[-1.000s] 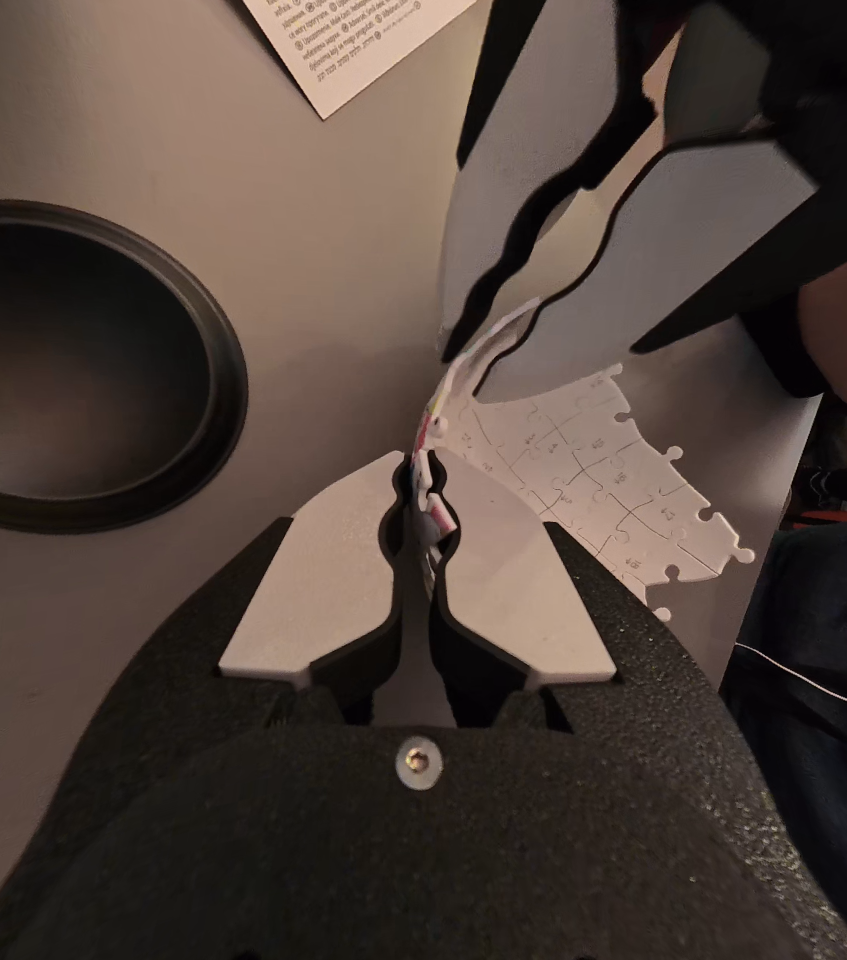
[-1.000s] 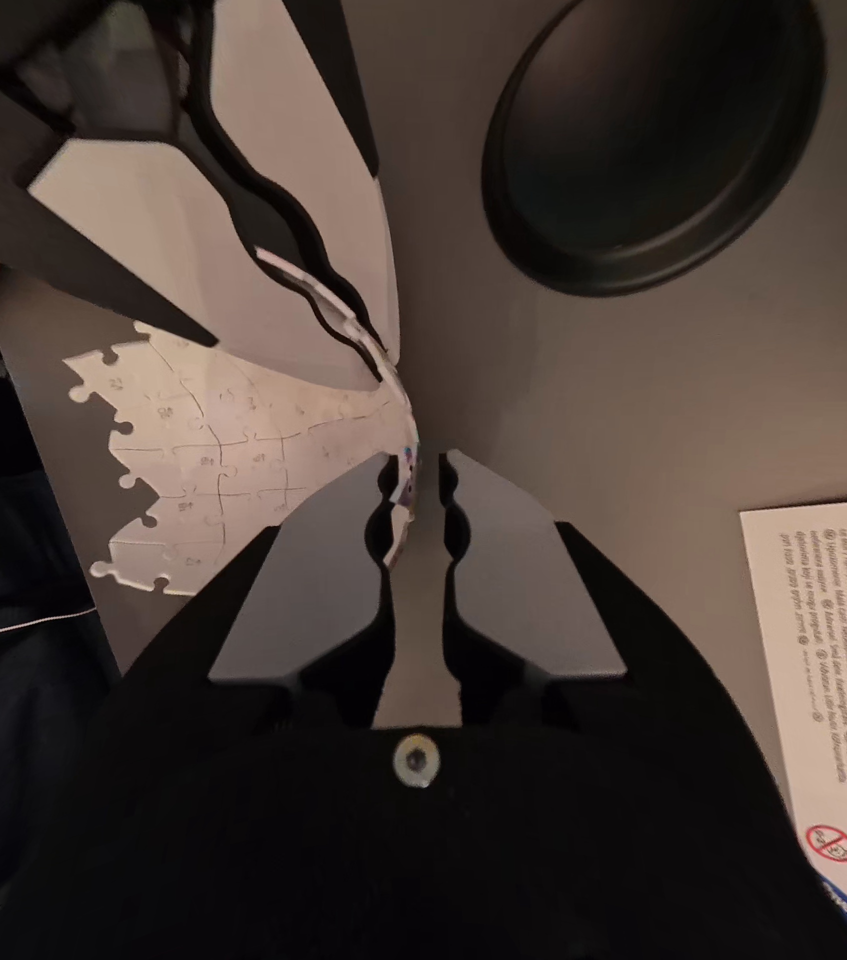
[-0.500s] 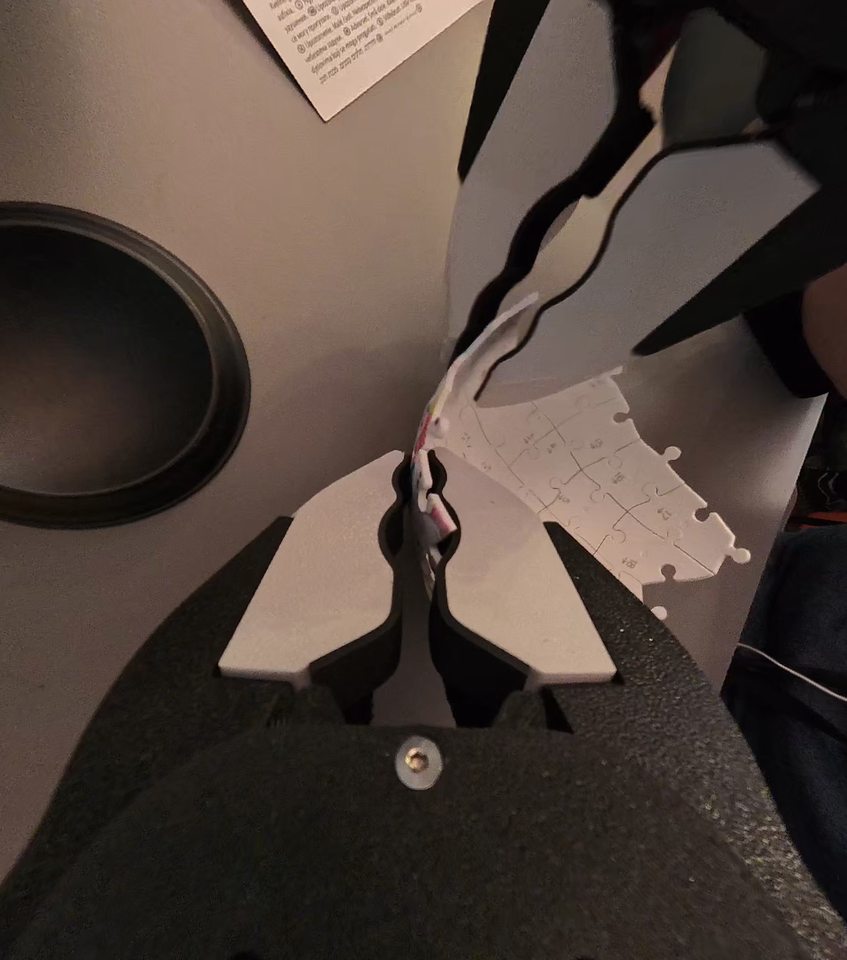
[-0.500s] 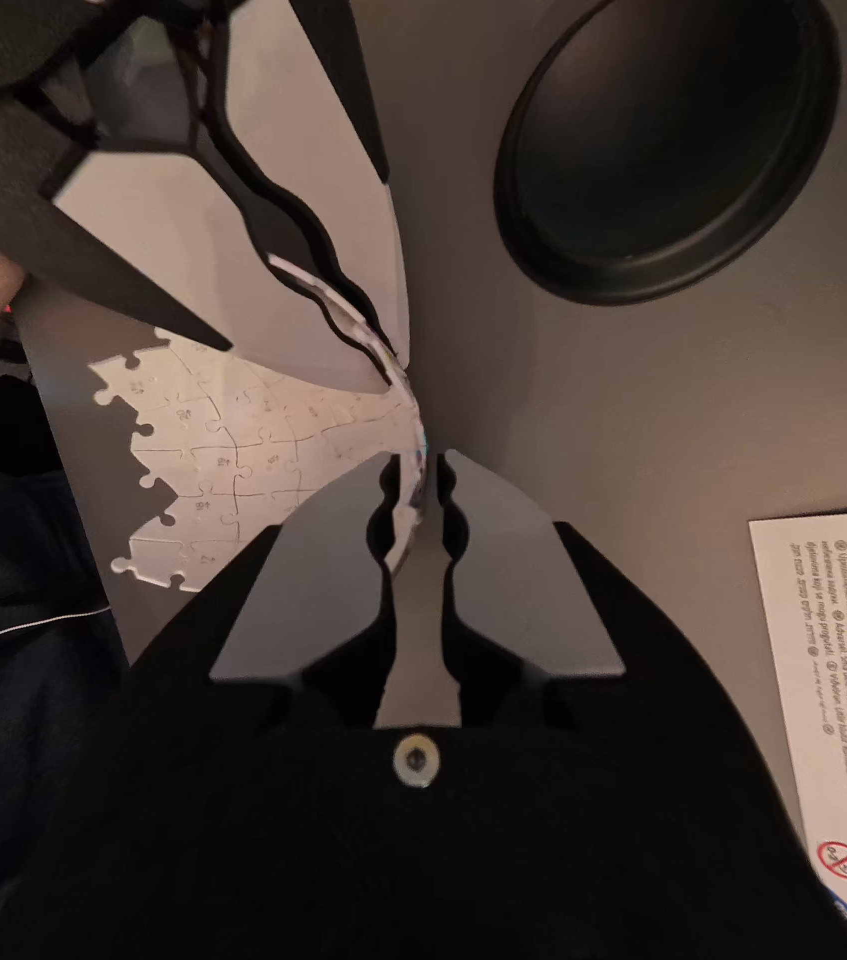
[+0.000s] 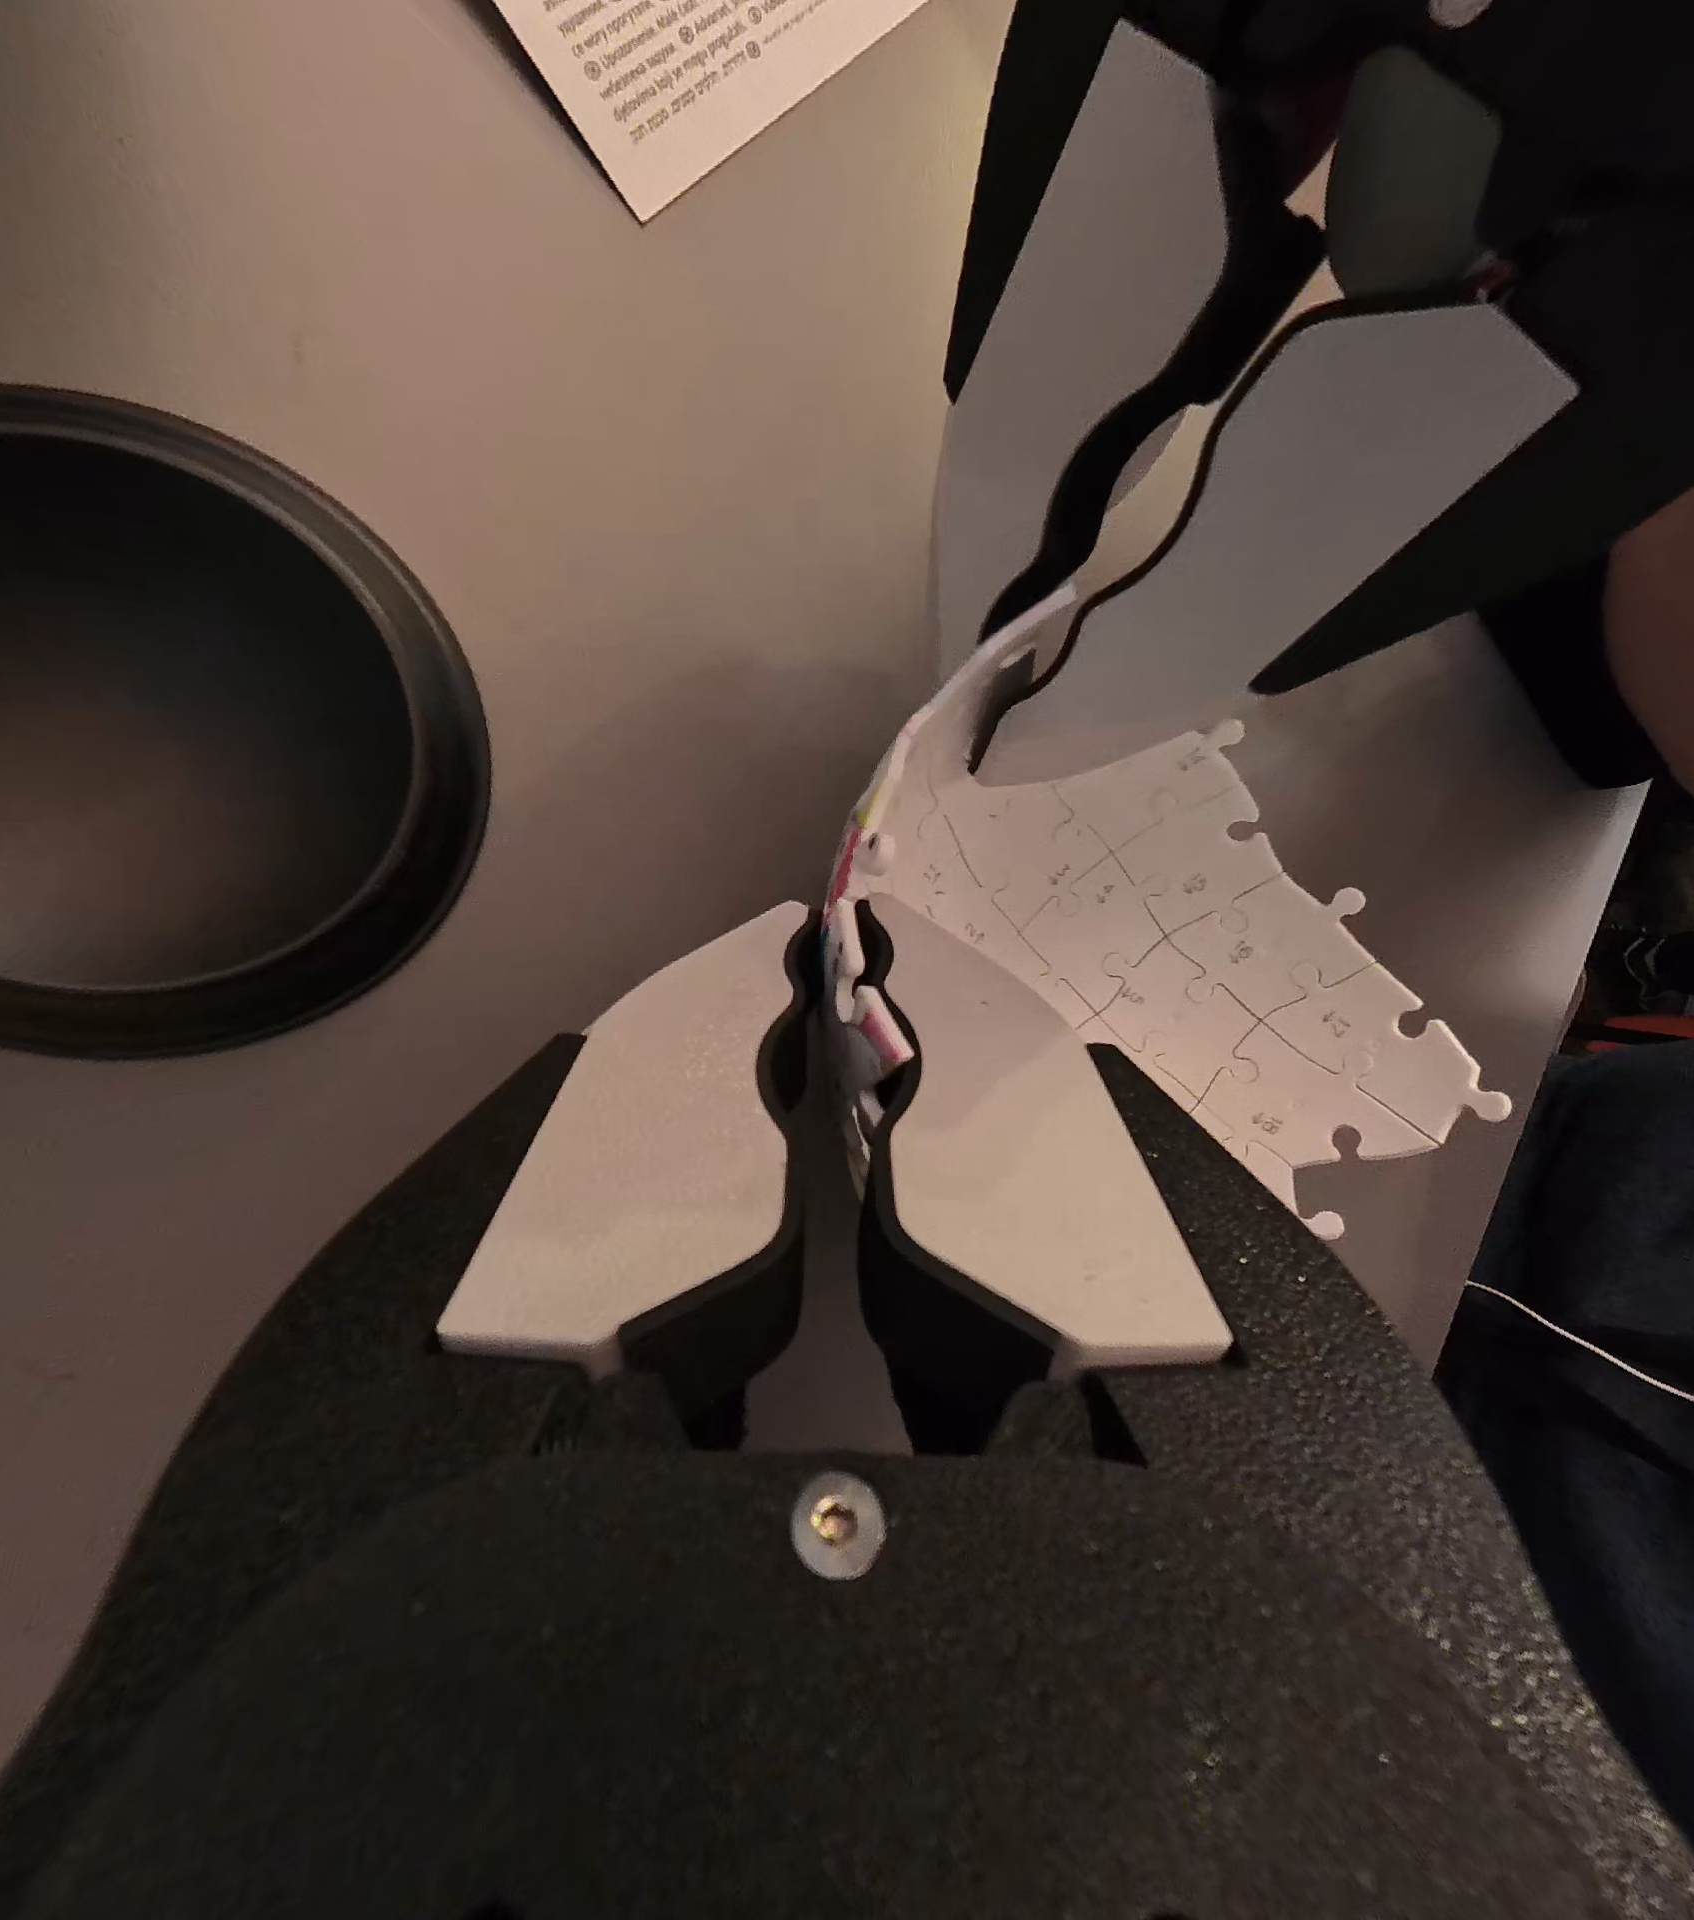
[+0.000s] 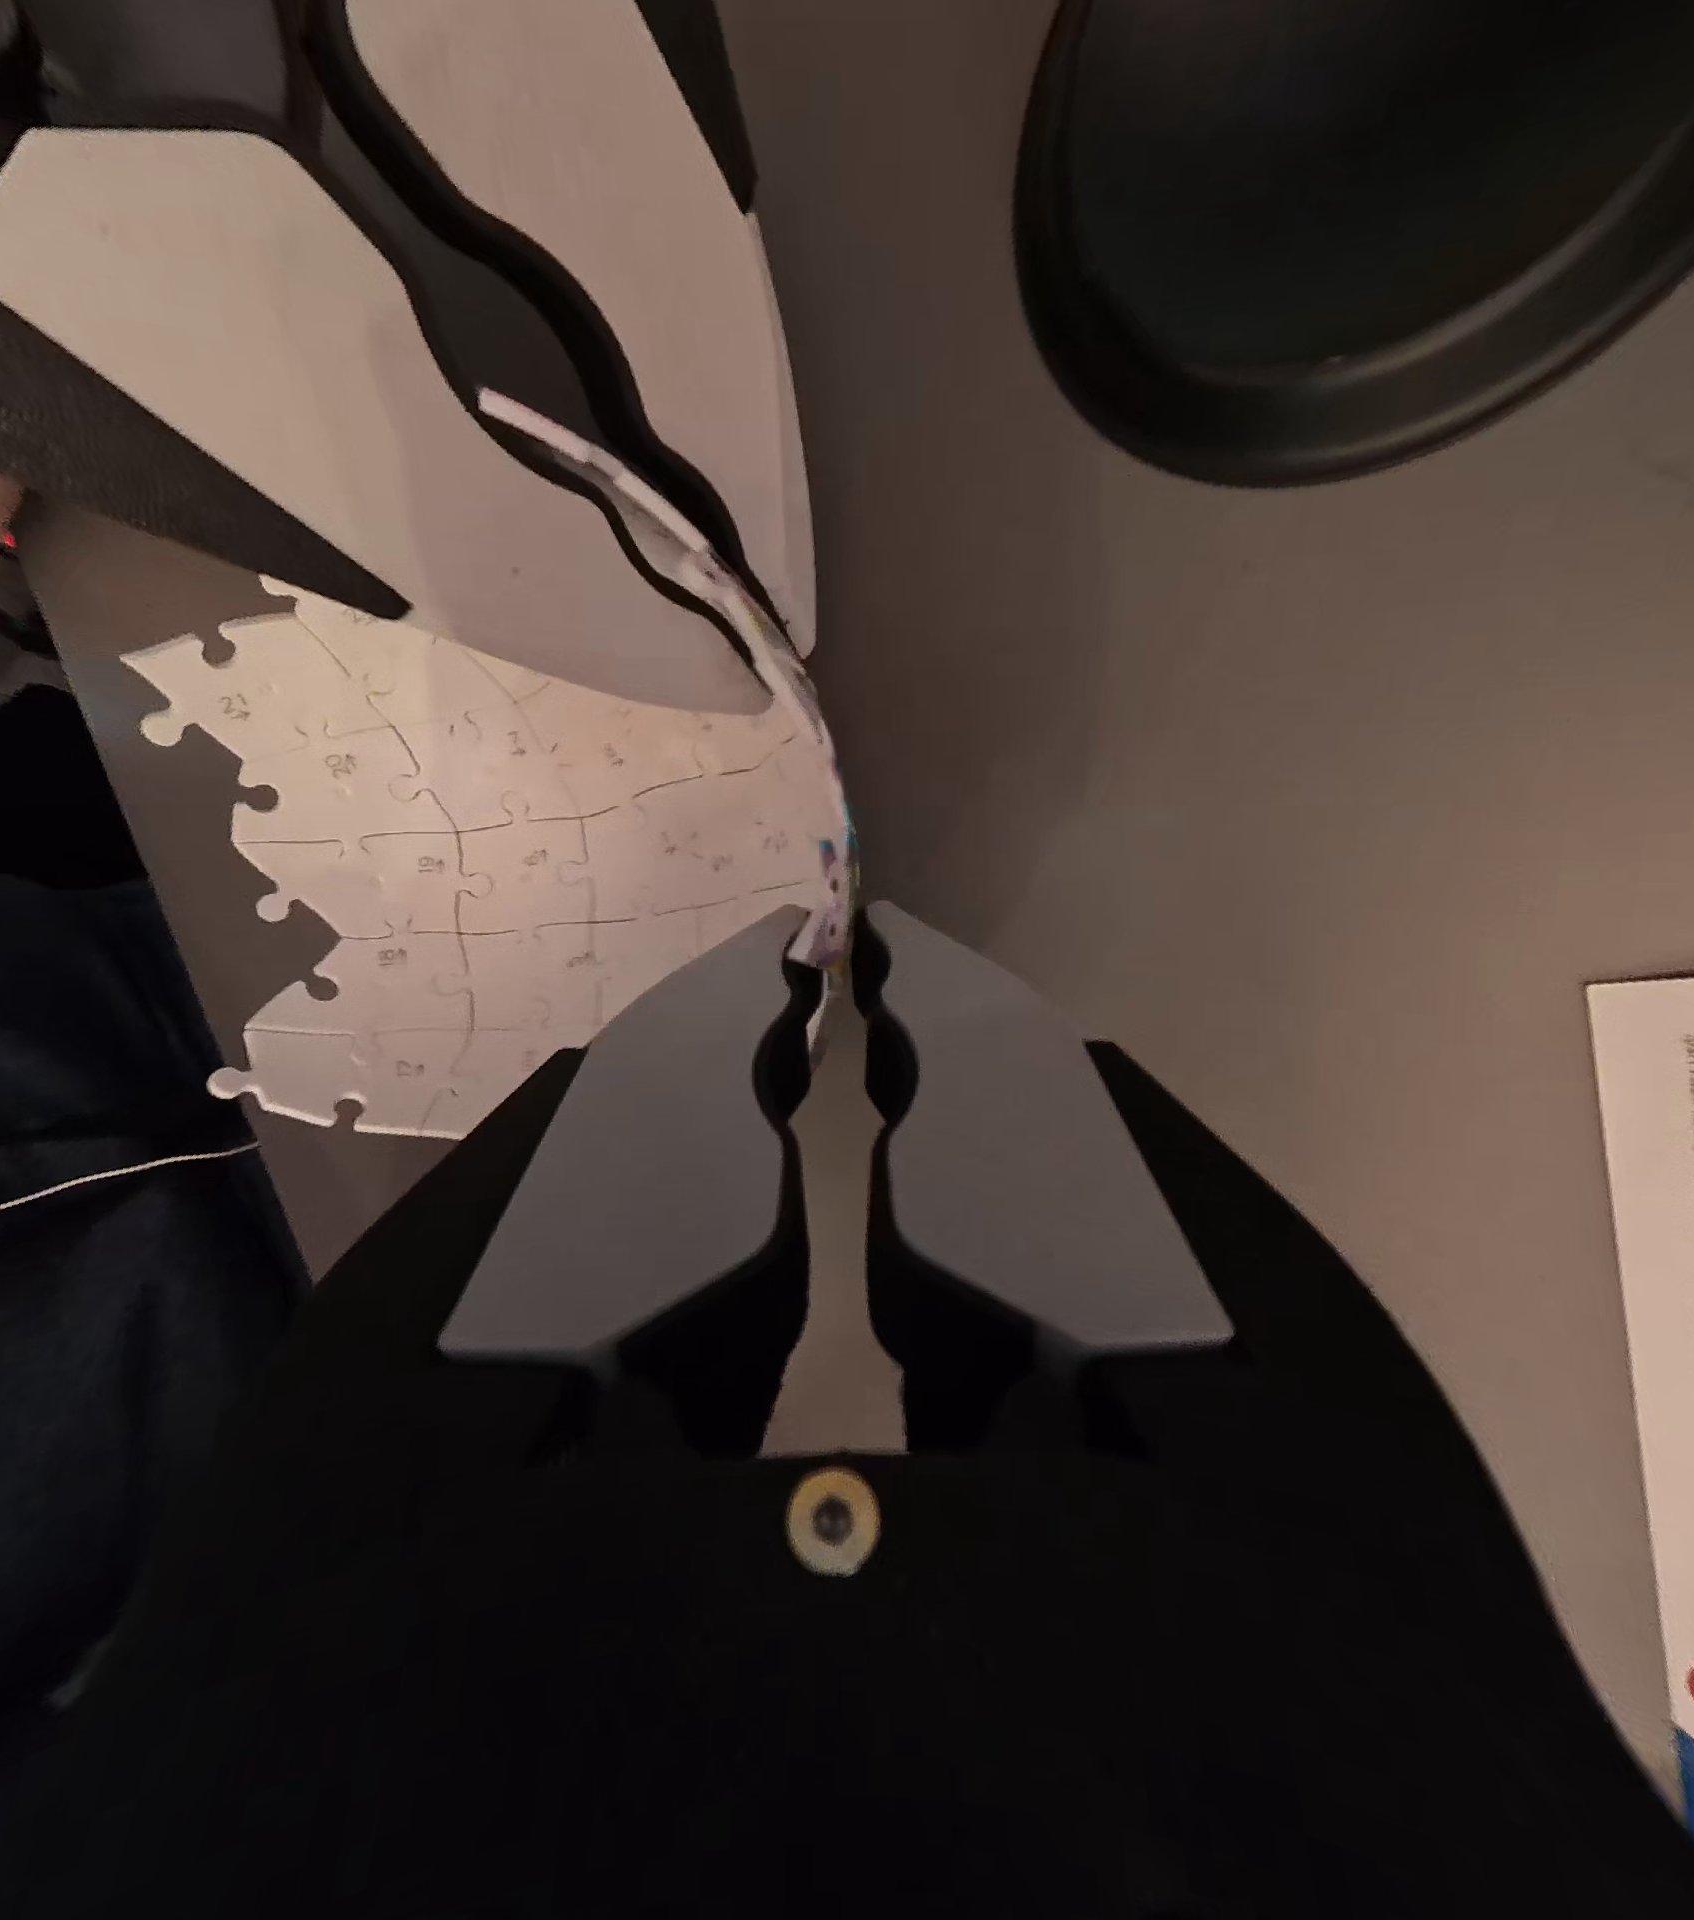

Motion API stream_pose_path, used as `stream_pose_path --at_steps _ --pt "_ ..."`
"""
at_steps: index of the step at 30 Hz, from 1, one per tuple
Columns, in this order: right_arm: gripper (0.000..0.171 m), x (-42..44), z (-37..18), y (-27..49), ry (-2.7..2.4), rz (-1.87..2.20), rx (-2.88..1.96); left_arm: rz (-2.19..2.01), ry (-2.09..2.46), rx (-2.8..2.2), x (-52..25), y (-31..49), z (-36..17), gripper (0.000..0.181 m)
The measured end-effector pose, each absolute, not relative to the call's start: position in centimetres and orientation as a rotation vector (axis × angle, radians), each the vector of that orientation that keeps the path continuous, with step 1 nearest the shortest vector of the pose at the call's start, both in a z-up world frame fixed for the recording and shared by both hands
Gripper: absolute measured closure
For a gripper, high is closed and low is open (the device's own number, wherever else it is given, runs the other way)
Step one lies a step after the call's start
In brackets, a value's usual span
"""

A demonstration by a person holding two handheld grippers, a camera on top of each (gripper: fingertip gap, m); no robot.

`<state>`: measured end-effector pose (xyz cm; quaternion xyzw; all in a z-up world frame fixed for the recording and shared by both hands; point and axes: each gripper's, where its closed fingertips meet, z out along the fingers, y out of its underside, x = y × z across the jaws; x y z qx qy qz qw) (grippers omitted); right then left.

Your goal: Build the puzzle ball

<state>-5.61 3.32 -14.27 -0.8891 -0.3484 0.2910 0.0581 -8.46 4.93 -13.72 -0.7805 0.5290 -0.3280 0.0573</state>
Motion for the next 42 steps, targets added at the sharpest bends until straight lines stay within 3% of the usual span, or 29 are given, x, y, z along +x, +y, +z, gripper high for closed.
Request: stream_pose_path --at_steps 11,14,20,26,36,39,42 --pt "0.166 -5.6 -13.8 3.4 -1.034 0.908 -2.684 -0.958 1.583 -2.352 -8.4 5.0 -13.2 0.177" --pt "0.151 -4.9 -12.7 3.6 -1.087 0.824 -2.628 -0.942 1.567 -2.384 -8.6 5.0 -13.4 0.177" --pt "0.152 -4.5 -10.7 5.0 -1.180 0.726 -2.398 -0.892 1.561 -2.398 -8.7 5.2 -13.5 0.177" --pt "0.149 -3.5 -12.2 5.5 -1.350 0.562 -2.322 -0.889 1.572 -2.398 -8.8 5.1 -13.5 0.177" --pt "0.154 -2.8 -11.6 6.5 -1.250 0.605 -2.311 -0.930 1.564 -2.420 -9.0 5.2 -13.7 0.177" --pt "0.157 -4.3 -8.6 6.3 -1.182 0.807 -2.155 -0.944 1.556 -2.426 -8.9 5.2 -13.7 0.177" --pt "0.149 -4.8 -9.1 4.8 -1.136 1.038 -2.237 -0.951 1.554 -2.432 -8.9 5.2 -13.8 0.177"
